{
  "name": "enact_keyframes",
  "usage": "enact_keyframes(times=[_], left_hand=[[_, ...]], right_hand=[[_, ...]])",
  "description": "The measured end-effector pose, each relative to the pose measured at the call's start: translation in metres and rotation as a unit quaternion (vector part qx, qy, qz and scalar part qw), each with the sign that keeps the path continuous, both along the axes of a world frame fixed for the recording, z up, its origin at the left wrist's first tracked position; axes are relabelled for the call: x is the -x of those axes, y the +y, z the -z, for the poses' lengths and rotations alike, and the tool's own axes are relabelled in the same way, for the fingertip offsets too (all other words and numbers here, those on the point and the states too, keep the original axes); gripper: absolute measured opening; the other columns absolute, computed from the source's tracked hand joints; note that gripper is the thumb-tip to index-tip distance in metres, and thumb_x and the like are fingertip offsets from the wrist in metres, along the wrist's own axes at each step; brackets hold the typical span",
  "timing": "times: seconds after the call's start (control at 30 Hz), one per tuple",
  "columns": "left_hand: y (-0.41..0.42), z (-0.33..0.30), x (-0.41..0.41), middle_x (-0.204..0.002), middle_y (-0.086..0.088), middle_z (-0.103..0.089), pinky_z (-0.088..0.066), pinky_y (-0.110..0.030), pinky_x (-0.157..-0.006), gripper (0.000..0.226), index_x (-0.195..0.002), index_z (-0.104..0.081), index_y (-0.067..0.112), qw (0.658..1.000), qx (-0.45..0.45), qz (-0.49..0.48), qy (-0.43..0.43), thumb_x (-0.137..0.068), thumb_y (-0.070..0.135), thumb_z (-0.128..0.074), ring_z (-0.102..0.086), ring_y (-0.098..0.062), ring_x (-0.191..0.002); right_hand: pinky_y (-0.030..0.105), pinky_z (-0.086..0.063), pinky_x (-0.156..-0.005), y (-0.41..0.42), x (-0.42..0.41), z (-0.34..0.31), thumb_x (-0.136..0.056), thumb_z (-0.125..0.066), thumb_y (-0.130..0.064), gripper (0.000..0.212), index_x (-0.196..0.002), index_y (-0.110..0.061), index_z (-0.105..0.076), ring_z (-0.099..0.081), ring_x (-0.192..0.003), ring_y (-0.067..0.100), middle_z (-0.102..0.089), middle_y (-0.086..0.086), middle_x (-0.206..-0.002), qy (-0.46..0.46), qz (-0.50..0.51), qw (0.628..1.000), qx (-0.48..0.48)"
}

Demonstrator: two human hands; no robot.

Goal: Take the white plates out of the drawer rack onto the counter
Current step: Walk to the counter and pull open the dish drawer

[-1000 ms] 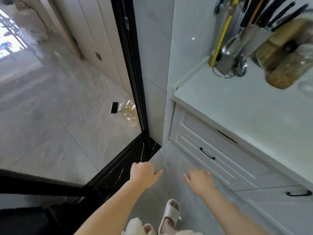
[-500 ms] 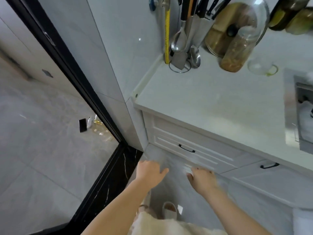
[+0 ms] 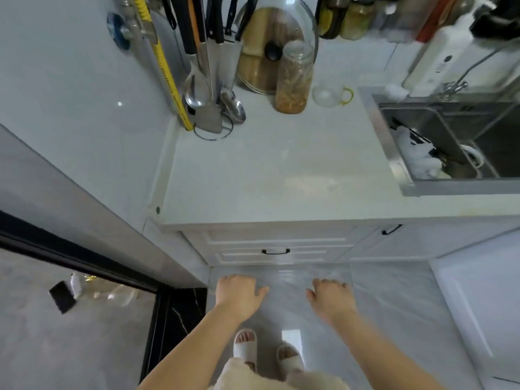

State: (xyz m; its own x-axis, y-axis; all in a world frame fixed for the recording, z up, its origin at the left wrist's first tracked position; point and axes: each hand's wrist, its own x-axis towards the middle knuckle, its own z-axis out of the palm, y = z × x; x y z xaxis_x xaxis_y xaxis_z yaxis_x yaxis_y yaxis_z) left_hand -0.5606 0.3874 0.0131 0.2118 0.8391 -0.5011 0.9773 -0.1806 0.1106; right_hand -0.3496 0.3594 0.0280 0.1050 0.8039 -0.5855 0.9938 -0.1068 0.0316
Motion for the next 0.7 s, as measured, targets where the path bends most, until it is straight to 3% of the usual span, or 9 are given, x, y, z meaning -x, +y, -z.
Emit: enact_keyframes(times=[0.13,0.27,0.47,0.7], left_hand=[[0.017,0.006,0.005,-0.114,-0.003,-0.068,-0.044,-0.035,-0.087,0.059,-0.117,-0.063,0.019,0.999,0.011,0.041,0.006,-0.091,0.061,-0.030,-0.060,-0.023,-0.108],[0.028,0.010,-0.002,-0.106,-0.004,-0.069,-0.039,-0.036,-0.087,0.053,-0.104,-0.063,0.020,0.997,0.018,0.077,0.011,-0.093,0.058,-0.028,-0.060,-0.024,-0.101],[0.046,0.015,-0.024,-0.100,-0.003,-0.069,-0.035,-0.034,-0.073,0.056,-0.101,-0.063,0.019,0.996,0.019,0.090,0.015,-0.092,0.060,-0.027,-0.062,-0.023,-0.096],[0.064,0.023,-0.059,-0.106,-0.002,-0.068,-0.042,-0.036,-0.084,0.058,-0.115,-0.061,0.024,0.997,0.021,0.070,0.034,-0.091,0.062,-0.025,-0.061,-0.023,-0.101]], right_hand=[[0.040,-0.036,-0.100,0.004,0.008,-0.004,-0.097,-0.030,-0.040,0.042,-0.123,-0.015,-0.052,-0.054,-0.118,0.026,-0.063,0.008,-0.123,0.001,0.035,0.999,-0.013],[0.041,-0.034,-0.104,0.009,0.005,-0.007,-0.097,-0.030,-0.043,0.046,-0.130,-0.017,-0.047,-0.051,-0.122,0.027,-0.060,0.007,-0.128,0.006,0.063,0.998,-0.015],[0.041,-0.034,-0.104,0.023,-0.015,-0.002,-0.097,-0.029,-0.042,0.048,-0.136,-0.015,-0.039,-0.051,-0.122,0.028,-0.059,0.010,-0.129,0.004,0.075,0.997,-0.001],[0.041,-0.033,-0.106,0.049,-0.045,0.004,-0.098,-0.028,-0.042,0.048,-0.137,-0.015,-0.038,-0.048,-0.125,0.028,-0.056,0.010,-0.132,0.035,0.043,0.998,0.014]])
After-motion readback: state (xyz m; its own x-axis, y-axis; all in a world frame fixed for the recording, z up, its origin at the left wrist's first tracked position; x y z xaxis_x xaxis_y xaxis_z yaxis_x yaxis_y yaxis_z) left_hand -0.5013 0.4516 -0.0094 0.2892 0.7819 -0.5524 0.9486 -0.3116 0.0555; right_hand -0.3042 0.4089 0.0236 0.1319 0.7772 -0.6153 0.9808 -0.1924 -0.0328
